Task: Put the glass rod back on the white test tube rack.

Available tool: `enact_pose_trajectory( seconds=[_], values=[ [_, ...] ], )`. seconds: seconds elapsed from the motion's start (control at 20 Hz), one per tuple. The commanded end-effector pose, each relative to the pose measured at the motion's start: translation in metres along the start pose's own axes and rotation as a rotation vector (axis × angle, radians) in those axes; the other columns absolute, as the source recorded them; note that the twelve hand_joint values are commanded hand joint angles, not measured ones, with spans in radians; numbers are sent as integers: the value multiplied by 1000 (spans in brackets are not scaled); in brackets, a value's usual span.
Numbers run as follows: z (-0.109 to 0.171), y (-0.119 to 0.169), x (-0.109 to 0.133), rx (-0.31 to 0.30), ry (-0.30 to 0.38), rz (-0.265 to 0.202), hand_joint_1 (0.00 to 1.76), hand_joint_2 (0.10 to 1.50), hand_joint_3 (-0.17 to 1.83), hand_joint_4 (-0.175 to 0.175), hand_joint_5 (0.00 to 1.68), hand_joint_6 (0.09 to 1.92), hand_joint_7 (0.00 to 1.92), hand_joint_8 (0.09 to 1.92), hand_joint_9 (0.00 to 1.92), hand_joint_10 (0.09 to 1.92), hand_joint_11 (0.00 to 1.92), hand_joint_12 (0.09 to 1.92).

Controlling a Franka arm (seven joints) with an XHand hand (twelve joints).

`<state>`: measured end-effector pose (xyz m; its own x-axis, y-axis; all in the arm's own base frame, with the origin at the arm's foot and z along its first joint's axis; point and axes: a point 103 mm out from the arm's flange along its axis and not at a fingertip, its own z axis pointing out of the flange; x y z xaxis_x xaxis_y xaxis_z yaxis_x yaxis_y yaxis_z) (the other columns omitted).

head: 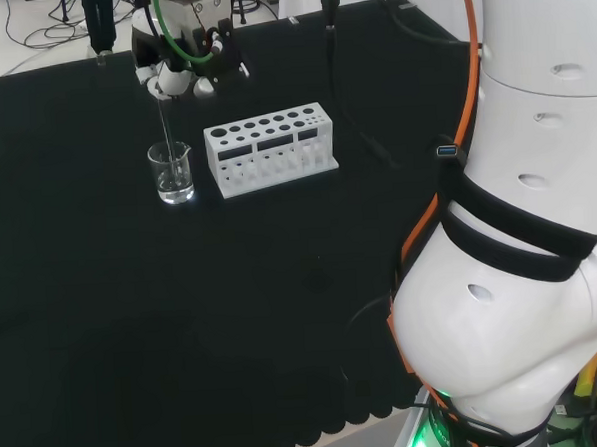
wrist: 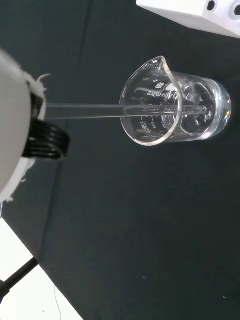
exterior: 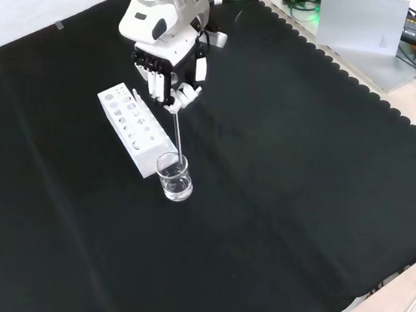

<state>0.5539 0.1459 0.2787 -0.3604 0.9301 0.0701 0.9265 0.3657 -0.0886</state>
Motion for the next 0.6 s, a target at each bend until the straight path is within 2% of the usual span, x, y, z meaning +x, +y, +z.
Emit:
enact_pose_trajectory(
  seconds=[0.05, 0.3, 0.45, 0.6],
  values=[
    [-1, 1, -3, -2, 14, 0, 1316, 612, 843, -175, 1147, 718, 1219, 1131, 1759, 700, 1743, 738],
    [-6, 3, 1, -8, 11, 18, 1317, 613, 844, -175, 1147, 718, 1219, 1132, 1759, 700, 1743, 738],
    [-9, 3, 1, -18, 33, 19, 1317, 613, 843, -175, 1147, 718, 1219, 1132, 1759, 700, 1743, 738],
    [-12, 0, 0, -22, 27, 14, 1316, 613, 843, -175, 1147, 718, 1218, 1133, 1759, 700, 1743, 738]
  ],
)
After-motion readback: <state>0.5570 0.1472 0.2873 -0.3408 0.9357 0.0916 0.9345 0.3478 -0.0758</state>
